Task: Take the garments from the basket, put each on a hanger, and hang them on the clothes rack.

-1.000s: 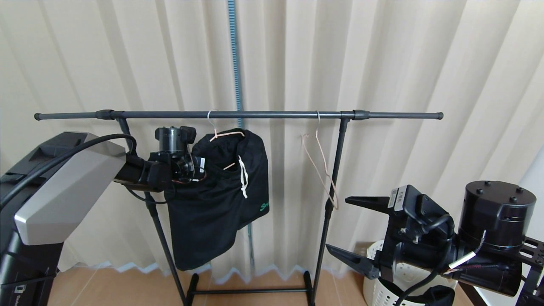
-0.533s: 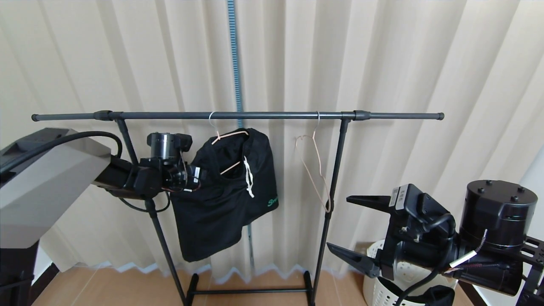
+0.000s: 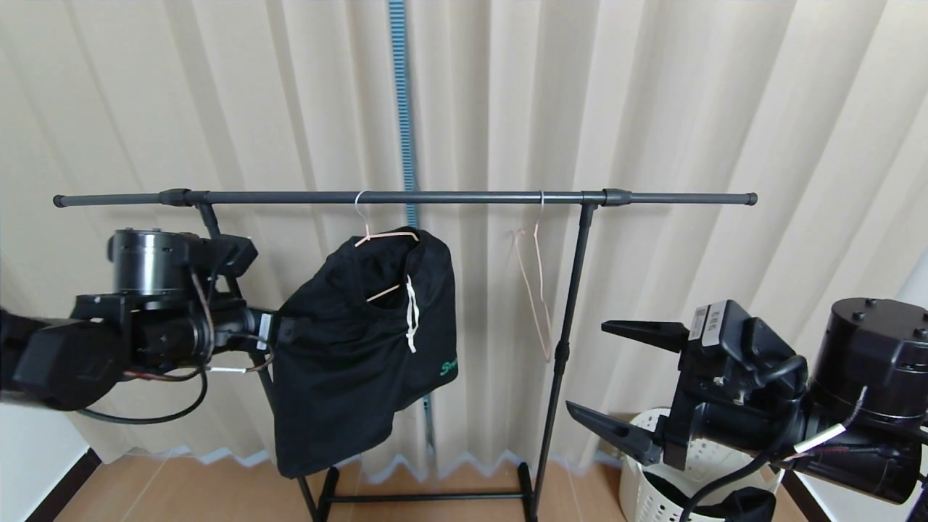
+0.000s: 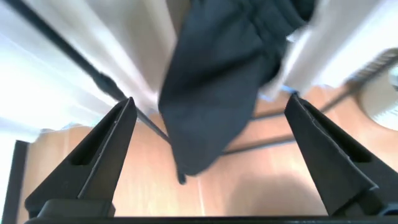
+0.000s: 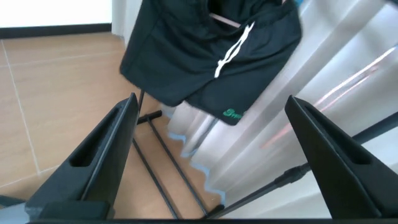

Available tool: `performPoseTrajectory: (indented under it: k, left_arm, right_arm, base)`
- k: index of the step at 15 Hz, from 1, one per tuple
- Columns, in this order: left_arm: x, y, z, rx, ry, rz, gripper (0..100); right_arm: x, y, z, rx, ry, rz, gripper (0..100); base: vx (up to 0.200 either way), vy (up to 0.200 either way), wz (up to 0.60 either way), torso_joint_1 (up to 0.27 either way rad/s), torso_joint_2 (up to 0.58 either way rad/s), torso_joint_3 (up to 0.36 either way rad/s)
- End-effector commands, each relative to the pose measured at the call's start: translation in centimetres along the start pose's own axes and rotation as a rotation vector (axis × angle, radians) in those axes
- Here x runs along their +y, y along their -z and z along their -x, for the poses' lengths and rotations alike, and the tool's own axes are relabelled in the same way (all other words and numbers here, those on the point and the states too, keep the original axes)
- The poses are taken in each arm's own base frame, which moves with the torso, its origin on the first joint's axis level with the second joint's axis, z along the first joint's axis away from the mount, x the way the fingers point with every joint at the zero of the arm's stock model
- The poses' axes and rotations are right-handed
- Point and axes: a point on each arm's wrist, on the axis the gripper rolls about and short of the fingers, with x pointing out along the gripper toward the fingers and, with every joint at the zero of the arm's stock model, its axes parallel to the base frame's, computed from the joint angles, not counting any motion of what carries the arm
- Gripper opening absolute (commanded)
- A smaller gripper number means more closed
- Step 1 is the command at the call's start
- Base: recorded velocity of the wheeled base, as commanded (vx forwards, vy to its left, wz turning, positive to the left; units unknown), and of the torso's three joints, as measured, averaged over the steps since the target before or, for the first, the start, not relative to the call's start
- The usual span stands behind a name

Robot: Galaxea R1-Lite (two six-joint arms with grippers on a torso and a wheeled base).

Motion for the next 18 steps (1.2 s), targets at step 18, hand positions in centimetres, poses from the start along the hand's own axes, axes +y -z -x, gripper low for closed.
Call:
performPoseTrajectory:
  k: [18]
  left_arm:
    - [-3.3,16.9,19.8,-0.184,0.076,0.111,100]
  right_arm:
    - [7.5,4.2,17.5,-0.010,0.407,-0.088,100]
  base:
    - [0.000,0.000,0.00,0.000,0.00,0.000]
